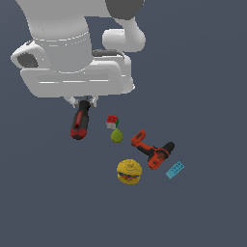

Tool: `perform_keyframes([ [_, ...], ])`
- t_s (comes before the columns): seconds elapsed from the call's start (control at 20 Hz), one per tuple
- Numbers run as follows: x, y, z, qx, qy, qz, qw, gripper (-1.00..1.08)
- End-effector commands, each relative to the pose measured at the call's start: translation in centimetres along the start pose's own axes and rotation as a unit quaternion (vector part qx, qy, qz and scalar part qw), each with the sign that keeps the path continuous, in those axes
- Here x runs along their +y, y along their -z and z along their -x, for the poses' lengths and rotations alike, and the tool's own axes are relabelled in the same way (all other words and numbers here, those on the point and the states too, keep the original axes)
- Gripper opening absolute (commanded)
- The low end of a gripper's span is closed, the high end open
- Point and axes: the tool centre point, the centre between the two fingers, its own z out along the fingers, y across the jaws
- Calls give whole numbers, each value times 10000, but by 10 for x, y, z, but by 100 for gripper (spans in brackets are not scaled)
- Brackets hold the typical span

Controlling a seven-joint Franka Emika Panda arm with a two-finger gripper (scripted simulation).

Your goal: Pick up a designated object from a clutter of objects.

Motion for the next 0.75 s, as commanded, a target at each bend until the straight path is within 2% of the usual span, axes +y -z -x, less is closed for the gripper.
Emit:
perform_keyframes([
  [0.0, -2, 19, -1, -3, 1, -2, 10000, -100],
  [0.35, -6, 52, -3, -3, 1, -2, 10000, -100],
  [0.7, -6, 61, -5, -2, 3, -4, 10000, -100],
])
